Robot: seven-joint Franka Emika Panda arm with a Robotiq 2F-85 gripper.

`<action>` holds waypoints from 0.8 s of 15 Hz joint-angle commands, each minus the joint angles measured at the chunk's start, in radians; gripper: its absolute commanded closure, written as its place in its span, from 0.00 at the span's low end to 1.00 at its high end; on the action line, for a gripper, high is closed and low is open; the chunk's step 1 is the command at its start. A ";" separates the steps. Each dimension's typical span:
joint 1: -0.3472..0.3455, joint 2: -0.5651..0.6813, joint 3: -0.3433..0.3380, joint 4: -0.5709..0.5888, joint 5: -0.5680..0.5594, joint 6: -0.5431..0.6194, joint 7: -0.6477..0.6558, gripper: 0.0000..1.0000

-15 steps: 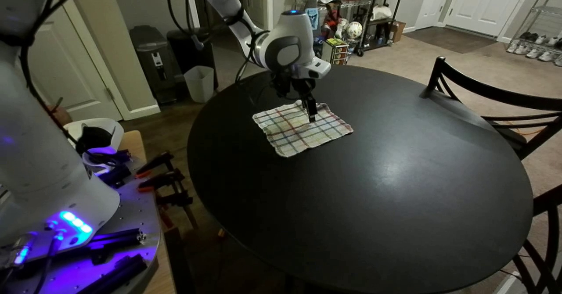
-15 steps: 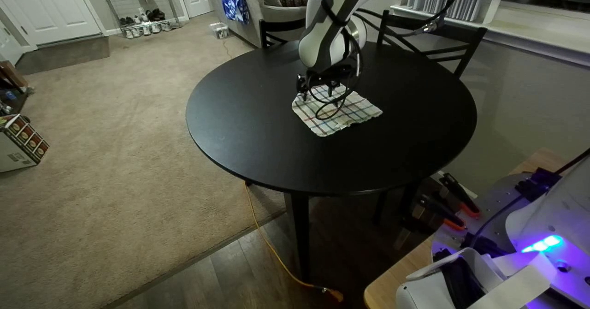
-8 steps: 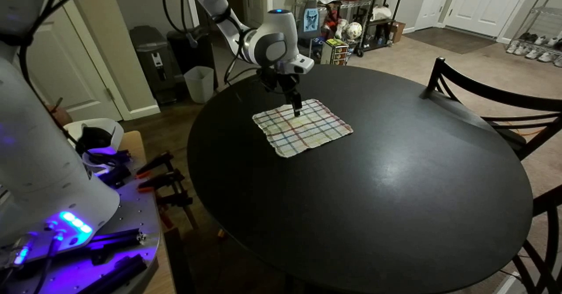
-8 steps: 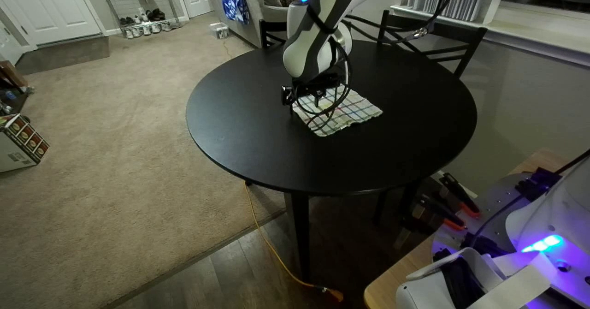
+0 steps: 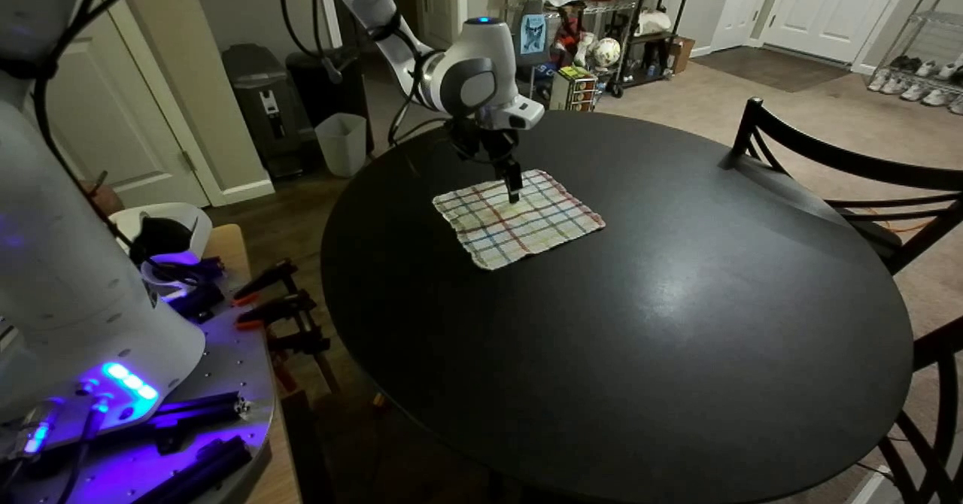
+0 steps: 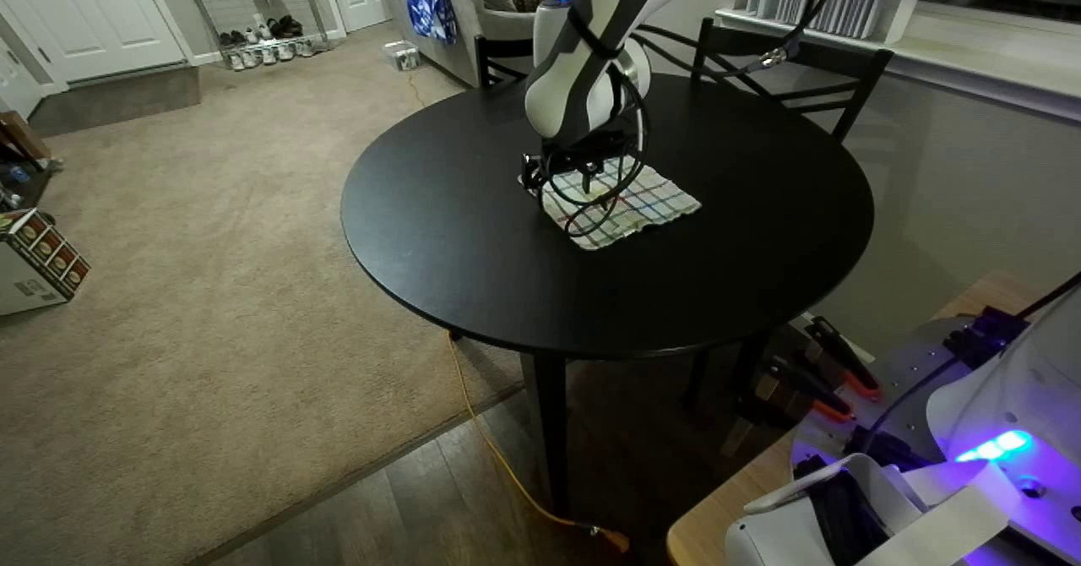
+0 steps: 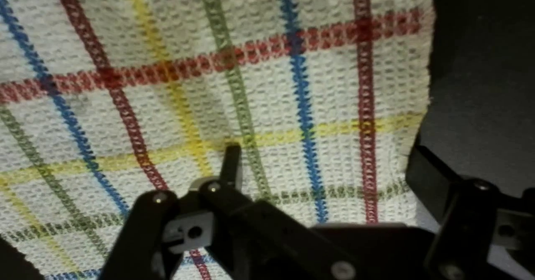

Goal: Unfold the tea towel forwards on the table

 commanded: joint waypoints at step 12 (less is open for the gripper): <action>-0.128 -0.401 0.137 -0.340 0.025 -0.155 -0.043 0.00</action>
